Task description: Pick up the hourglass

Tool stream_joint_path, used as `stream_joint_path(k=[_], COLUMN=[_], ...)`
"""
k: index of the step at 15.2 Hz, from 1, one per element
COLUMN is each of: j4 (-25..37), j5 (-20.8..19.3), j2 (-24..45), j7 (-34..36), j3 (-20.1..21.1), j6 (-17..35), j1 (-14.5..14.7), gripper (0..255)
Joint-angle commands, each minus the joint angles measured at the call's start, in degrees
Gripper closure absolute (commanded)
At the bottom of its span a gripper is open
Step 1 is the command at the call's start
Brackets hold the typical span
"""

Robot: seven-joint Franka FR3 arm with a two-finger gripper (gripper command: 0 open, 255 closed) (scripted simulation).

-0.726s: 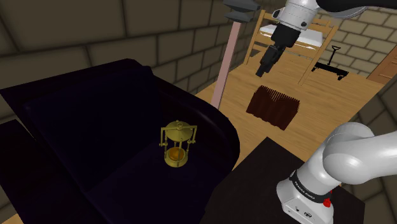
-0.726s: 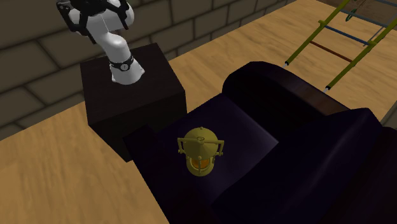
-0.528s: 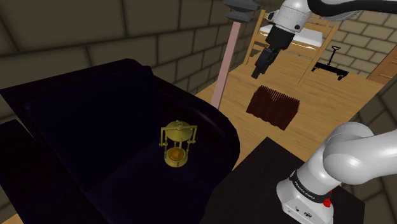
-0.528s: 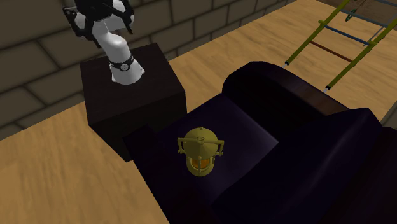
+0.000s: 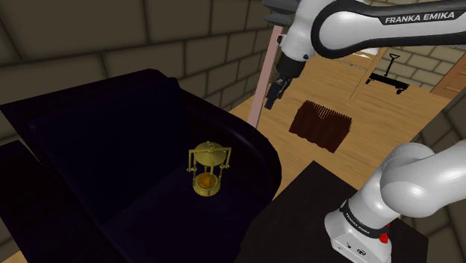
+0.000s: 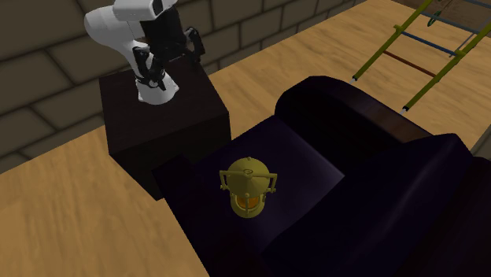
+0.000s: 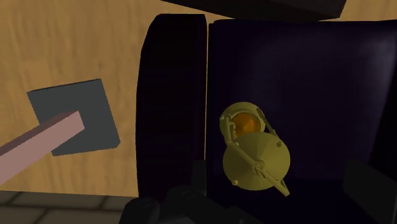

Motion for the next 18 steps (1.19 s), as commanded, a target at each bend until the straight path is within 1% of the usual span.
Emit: stream_joint_path(k=[1,5,9,11,14,18], j4=[-0.3,0.7,2.9,4.4,7.4,12.6], j5=[-1.2,-4.9,-10.6,-14.5,-21.3,-31.4], j2=[3.2,10.6,18.8,23.2,30.1,39.7], j7=[0.9,3.8,8.1,10.8,15.6,22.3], j3=[1.9,5.9,9.6,11.3,13.1,13.8], j6=[3.7,10.2,15.6,17.8,20.2,21.5], j1=[0.3,0.3,-0.1,-0.2,-0.1,1.5], gripper=[0,0,0,0,0,0])
